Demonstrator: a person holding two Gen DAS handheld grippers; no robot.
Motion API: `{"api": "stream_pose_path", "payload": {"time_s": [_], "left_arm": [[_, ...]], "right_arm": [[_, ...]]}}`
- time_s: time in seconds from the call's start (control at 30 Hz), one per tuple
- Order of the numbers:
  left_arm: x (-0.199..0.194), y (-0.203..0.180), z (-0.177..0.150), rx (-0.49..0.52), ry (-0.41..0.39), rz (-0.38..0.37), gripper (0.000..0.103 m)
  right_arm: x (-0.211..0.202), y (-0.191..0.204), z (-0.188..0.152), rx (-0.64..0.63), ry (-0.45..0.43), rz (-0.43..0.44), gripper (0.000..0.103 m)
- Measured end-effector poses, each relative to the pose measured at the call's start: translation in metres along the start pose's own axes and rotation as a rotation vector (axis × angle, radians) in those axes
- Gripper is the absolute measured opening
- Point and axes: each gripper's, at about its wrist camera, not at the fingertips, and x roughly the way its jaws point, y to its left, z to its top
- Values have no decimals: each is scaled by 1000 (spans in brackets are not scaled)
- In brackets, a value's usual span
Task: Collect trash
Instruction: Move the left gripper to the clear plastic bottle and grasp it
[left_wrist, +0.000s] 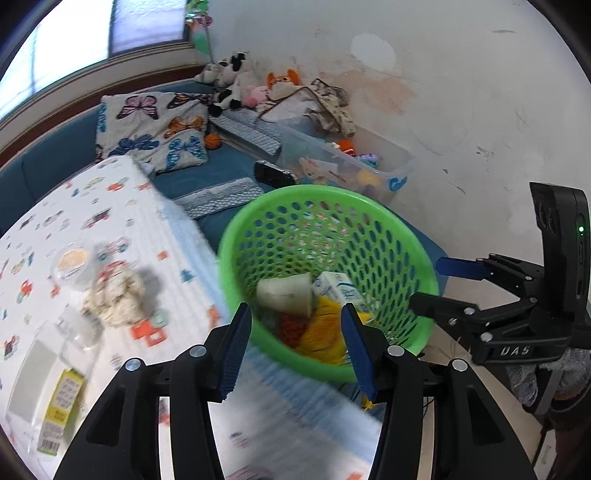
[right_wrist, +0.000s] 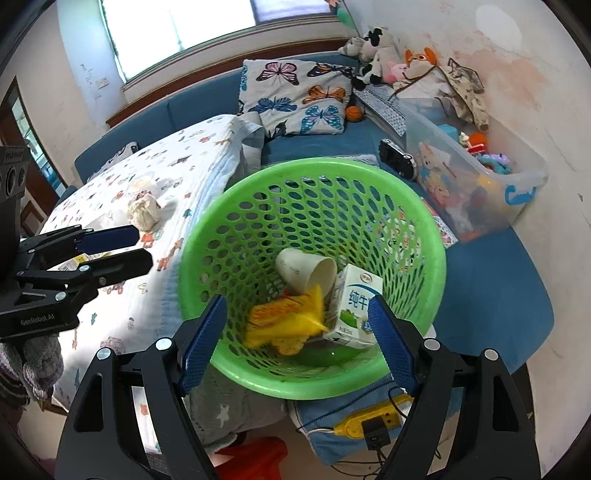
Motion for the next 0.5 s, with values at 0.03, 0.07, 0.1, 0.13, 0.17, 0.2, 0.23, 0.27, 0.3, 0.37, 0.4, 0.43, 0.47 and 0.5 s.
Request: {"api": "stream_pose_path", "payload": {"time_s": [0.03, 0.07, 0.1, 0.13, 0.17, 0.2, 0.23, 0.27, 0.3, 0.37, 0.4, 0.43, 0.47, 0.5], "left_arm": [[-4, 6, -3, -8, -2, 10, 49], [-8, 13, -5, -17, -5, 21, 49], [-11, 16, -7, -21, -6, 28, 49], [-15, 23, -10, -28, -9, 45, 49], [-19, 29, -12, -31, -11, 59, 49], [-22, 34, -14, -34, -14, 74, 50], [-27, 41, -16, -37, -18, 93, 51], [-31, 48, -19, -38, -20, 114, 54], [-34, 53, -21, -38, -23, 131, 56], [-42, 67, -25, -33, -30, 189, 56], [-45, 73, -26, -33, -30, 209, 56], [-48, 82, -28, -36, -30, 235, 57], [-51, 91, -29, -43, -28, 259, 60], [-54, 99, -31, -50, -25, 275, 64]], "right_arm": [[0, 2, 1, -3, 0, 2, 78], [0, 5, 1, -7, -1, 5, 78], [0, 7, 2, -10, -1, 8, 79], [0, 11, 3, -17, -2, 12, 79], [0, 13, 4, -21, -2, 15, 79], [1, 15, 4, -25, -2, 17, 79], [1, 19, 5, -31, -3, 19, 79], [1, 22, 6, -36, -3, 23, 79], [1, 27, 7, -42, -4, 27, 79], [2, 34, 9, -54, -6, 34, 80], [2, 36, 9, -59, -6, 36, 80], [3, 41, 10, -66, -6, 41, 80], [4, 45, 11, -74, -5, 44, 80], [5, 49, 12, -82, -4, 48, 80]]}}
